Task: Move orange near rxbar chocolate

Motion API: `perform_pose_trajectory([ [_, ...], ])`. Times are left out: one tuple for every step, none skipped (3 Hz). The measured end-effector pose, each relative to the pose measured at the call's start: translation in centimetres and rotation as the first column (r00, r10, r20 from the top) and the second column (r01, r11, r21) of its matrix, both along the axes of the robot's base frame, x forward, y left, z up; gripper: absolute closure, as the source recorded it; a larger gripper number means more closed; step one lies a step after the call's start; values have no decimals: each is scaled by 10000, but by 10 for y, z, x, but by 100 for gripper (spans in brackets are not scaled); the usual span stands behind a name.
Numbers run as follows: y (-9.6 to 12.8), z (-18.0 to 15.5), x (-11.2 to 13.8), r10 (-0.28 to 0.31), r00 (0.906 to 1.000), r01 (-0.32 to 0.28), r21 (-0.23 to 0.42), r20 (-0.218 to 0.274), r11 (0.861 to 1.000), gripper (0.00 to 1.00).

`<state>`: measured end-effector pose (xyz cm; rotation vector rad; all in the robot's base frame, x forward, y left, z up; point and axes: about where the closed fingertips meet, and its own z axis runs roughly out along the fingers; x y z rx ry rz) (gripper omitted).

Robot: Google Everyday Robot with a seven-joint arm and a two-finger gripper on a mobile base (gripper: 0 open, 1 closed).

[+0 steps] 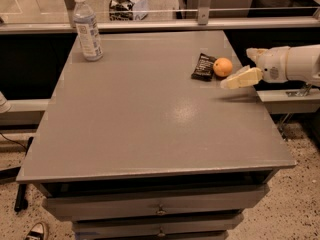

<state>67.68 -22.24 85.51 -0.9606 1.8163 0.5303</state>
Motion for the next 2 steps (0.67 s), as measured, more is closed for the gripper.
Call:
perform_pose_trajectory([
  [-22, 39, -28, 660, 9963, -672, 201, 554, 9975, 0],
  [-17, 38, -31, 898, 9949, -908, 202, 459, 9957, 0],
])
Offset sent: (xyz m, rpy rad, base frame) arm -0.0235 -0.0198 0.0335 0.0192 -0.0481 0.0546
